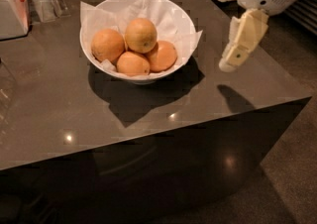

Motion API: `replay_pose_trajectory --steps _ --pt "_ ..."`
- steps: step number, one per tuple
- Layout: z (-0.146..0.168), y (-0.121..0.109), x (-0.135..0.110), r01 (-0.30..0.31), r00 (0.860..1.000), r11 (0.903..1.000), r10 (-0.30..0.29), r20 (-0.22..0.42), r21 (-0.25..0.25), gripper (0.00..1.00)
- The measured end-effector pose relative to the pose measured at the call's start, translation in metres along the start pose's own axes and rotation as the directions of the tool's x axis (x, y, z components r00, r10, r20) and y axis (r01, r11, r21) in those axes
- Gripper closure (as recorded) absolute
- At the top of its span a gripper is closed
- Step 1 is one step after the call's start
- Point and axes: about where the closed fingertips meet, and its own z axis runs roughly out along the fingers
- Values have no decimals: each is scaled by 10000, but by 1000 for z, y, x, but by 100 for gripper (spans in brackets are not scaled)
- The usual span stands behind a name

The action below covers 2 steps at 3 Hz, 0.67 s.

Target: Pick orange from white bowl

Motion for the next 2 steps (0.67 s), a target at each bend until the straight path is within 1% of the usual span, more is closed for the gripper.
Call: replay_pose_trajectory --steps 1,2 --pt "18 -19 -34 490 9945 9981 -453 948 -370 0" --pt "18 -21 -36 501 9938 9982 -464 1013 -339 0"
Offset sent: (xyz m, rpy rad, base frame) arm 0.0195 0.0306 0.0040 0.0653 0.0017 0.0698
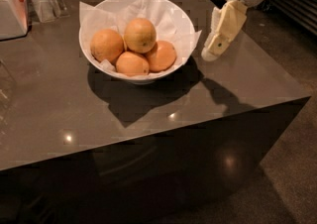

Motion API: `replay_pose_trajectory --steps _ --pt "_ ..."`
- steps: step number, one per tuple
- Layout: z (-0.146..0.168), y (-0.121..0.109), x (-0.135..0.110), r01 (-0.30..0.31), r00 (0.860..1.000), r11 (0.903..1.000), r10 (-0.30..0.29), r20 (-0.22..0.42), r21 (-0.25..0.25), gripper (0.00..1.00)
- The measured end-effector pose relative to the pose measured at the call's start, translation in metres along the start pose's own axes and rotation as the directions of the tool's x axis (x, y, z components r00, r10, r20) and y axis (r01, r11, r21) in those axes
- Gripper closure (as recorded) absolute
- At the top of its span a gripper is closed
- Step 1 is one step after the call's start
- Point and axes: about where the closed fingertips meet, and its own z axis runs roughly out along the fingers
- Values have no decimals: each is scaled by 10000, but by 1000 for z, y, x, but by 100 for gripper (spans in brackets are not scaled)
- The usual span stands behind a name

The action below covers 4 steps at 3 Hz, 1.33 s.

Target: Pick orange from white bowl

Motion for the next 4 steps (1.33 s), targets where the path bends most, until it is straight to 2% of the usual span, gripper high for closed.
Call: replay_pose_trajectory --steps 1,2,3,4 --pt "8 -5 0 -74 9992 10000 73 392 11 0" --pt "44 -16 -19 451 9952 9961 -381 904 -763 0" --pt "82 -24 -46 1164 9852 9800 -933 1437 -1617 0" --pt "98 -27 -57 1435 9800 9706 -1121 1646 -1933 0"
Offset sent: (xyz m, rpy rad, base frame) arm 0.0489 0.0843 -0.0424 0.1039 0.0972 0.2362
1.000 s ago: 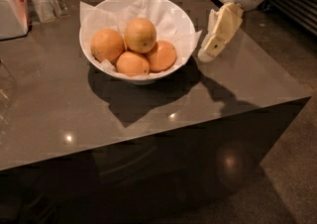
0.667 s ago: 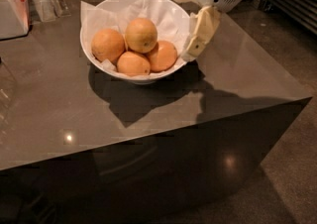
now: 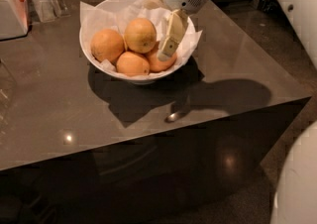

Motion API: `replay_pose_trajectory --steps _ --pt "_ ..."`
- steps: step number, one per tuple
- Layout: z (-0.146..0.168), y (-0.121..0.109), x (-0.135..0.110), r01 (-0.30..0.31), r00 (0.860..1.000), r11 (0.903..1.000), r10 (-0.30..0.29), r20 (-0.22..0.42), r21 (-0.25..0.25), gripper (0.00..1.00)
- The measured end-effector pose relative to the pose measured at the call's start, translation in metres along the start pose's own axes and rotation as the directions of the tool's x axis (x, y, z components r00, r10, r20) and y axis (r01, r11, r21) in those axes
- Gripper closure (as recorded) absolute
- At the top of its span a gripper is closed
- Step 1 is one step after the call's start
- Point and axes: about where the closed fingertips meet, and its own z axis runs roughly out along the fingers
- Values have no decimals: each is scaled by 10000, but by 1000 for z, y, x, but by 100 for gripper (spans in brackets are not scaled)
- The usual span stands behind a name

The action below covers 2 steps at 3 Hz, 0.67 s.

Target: Pick orange from white bowl

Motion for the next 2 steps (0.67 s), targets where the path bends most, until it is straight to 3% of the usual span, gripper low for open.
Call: replay_pose_trajectory --steps 2 --pt "20 -22 5 66 9989 9984 -91 -450 -554 0"
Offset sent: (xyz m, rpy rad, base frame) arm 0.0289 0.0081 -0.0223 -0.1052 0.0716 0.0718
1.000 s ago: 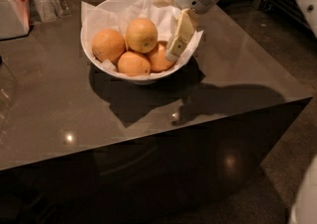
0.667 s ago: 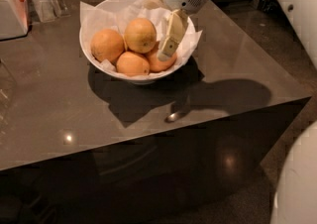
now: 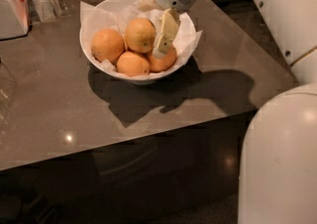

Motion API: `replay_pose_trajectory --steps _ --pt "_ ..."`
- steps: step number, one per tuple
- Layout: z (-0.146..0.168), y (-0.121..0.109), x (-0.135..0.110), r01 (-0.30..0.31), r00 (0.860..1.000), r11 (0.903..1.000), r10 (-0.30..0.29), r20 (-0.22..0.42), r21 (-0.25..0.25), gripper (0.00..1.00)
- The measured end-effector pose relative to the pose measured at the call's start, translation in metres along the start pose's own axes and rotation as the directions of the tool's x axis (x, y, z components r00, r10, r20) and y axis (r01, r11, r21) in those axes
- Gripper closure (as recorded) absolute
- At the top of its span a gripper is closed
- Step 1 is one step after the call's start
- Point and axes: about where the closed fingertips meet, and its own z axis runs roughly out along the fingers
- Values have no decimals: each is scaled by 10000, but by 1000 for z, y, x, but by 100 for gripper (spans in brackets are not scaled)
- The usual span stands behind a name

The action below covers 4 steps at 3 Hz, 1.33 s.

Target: Pick orange from white bowl

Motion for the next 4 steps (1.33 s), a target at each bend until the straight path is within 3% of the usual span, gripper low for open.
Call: replay_pose_trajectory --steps 2,4 --pt "33 -11 7 -164 9994 9981 182 292 -590 0" --pt "36 -17 5 -159 9992 9990 175 371 -422 42"
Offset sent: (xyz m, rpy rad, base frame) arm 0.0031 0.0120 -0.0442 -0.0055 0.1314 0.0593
